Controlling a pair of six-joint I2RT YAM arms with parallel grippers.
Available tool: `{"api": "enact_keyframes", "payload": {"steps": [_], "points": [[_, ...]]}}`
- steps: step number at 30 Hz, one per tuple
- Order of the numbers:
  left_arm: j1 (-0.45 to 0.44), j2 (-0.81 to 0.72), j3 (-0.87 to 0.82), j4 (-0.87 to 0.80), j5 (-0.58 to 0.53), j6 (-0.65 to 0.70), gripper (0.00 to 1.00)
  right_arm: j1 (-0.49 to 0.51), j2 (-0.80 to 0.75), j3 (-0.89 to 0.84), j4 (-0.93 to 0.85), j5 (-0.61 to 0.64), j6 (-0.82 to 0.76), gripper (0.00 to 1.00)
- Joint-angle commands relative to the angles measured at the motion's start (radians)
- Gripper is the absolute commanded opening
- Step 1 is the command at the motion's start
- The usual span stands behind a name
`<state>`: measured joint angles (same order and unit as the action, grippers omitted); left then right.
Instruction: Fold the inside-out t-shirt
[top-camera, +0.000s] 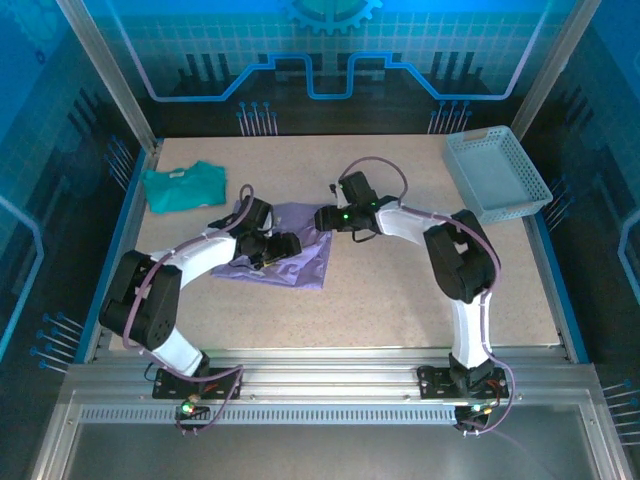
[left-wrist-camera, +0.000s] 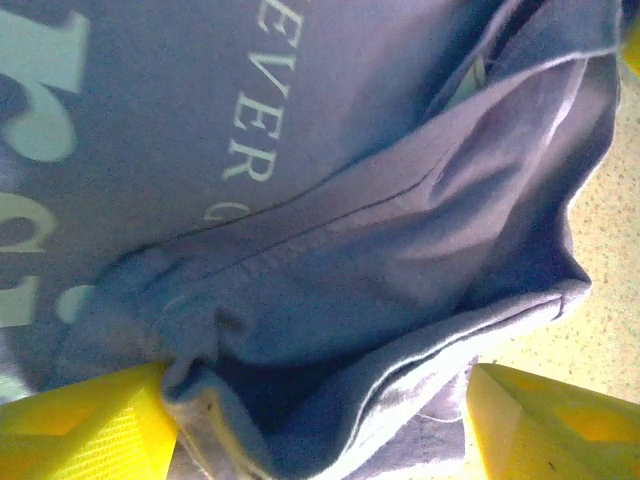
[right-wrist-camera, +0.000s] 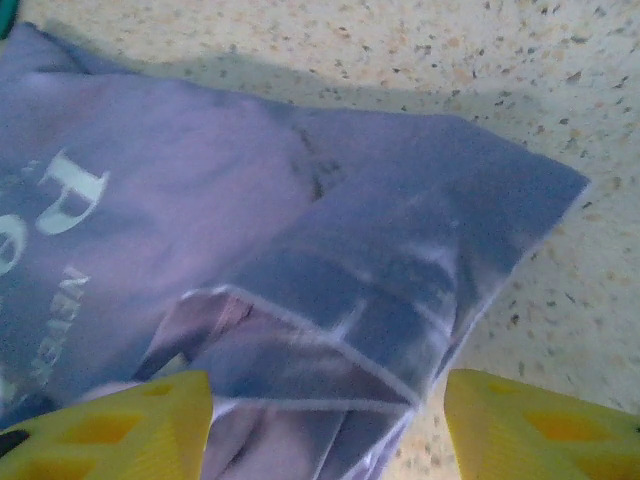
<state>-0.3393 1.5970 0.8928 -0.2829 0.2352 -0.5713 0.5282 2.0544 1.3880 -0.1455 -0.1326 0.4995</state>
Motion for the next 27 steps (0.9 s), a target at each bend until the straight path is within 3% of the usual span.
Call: {"api": "enact_keyframes", "payload": {"steps": [1, 8, 11, 16, 20, 23, 27], "points": [[-0.037, -0.017, -0.05, 0.158, 0.134, -0.047, 0.74, -0.021, 0.042, 0.065, -0.04, -0.042, 0.03, 0.62], [-0.231, -0.059, -0.047, 0.259, 0.204, -0.039, 0.71, -0.064, 0.044, 0.114, -0.103, -0.049, -0.01, 0.61], [-0.274, -0.11, -0.05, 0.256, 0.219, -0.006, 0.7, -0.088, 0.005, 0.092, -0.118, -0.047, -0.031, 0.61], [-0.267, -0.254, -0.076, 0.197, 0.222, 0.109, 0.71, -0.12, -0.095, 0.007, -0.135, -0.043, -0.072, 0.62], [-0.165, -0.321, -0.126, 0.185, 0.142, 0.083, 0.7, -0.113, -0.179, -0.099, -0.117, -0.051, -0.075, 0.62], [-0.092, -0.24, -0.094, 0.14, 0.097, 0.044, 0.7, -0.097, -0.219, -0.157, -0.109, -0.045, -0.071, 0.62], [-0.107, -0.107, -0.04, 0.16, 0.105, 0.056, 0.71, -0.096, -0.264, -0.199, -0.121, -0.029, -0.068, 0.62]]}}
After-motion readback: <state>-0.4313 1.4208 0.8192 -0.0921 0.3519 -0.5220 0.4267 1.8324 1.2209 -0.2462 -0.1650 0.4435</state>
